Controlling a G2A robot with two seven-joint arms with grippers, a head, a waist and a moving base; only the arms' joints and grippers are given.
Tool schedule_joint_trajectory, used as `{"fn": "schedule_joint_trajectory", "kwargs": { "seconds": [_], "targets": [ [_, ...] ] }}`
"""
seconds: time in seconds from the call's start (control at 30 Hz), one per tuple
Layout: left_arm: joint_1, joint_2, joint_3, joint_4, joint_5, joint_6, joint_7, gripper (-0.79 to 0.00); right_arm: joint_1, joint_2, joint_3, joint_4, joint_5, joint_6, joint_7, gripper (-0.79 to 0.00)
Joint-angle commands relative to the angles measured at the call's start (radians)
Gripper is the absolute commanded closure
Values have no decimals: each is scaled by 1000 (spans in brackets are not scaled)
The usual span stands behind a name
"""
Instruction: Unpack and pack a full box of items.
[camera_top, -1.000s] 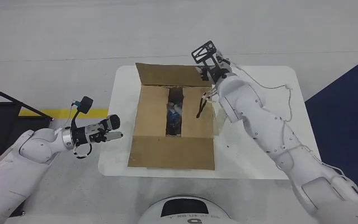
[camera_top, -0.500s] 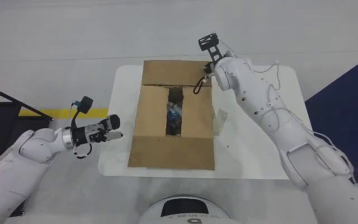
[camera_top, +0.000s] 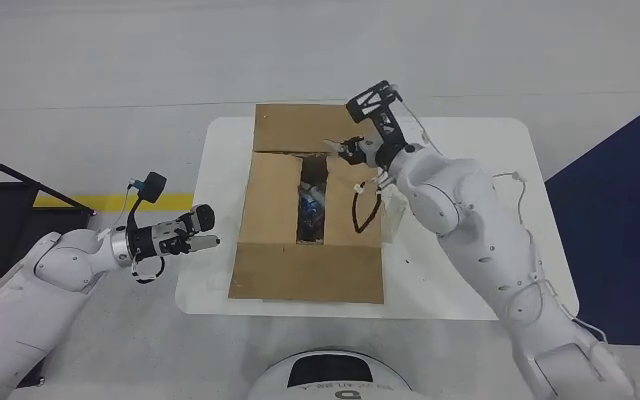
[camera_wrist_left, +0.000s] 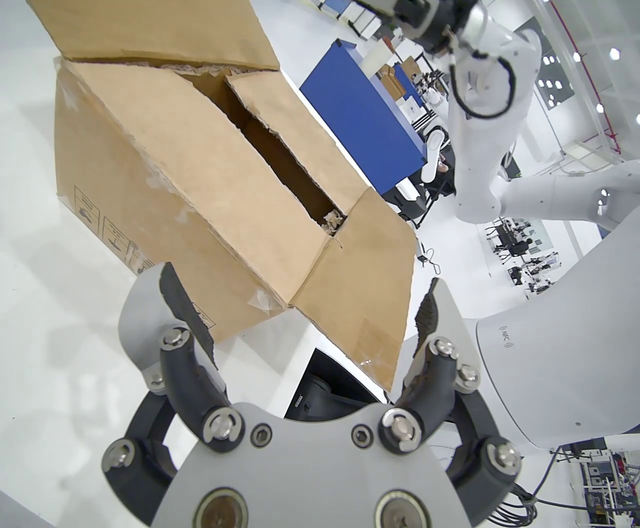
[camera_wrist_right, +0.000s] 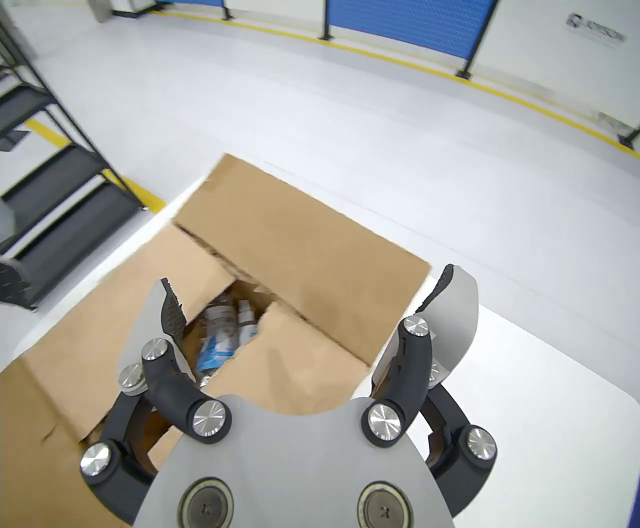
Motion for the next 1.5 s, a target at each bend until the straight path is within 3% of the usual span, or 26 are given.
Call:
{"fn": "schedule_joint_trajectory", "kwargs": {
  "seconds": [0.0, 0.43, 0.63, 0.87, 1.07, 1.37, 1.47],
  "targets": [
    [0, 0, 0, 0, 0, 0, 0, -785, -58, 6, 27, -26, 42, -57, -25, -785],
    [5, -5, 6, -9, -13, 20, 13, -785, -87, 8, 49, -30, 82, -51, -27, -785],
    [-5, -14, 6, -16, 25, 67, 32, -785, -61, -5, -13, 74, 285, -259, -70, -785],
    [6, -26, -15, 19, -25, 132, 124, -785, 82, -58, -172, 314, 483, -307, -87, -785],
    [31, -34, -60, 33, -17, 207, 233, -785, 216, -125, -319, 524, 594, -230, -59, -785],
    [44, -43, -88, 34, -67, 232, 208, -785, 303, -188, -401, 668, 730, -223, -9, -785],
    [44, -47, -94, 34, -67, 236, 202, -785, 317, -197, -407, 689, 712, -200, -25, -785]
  ]
}}
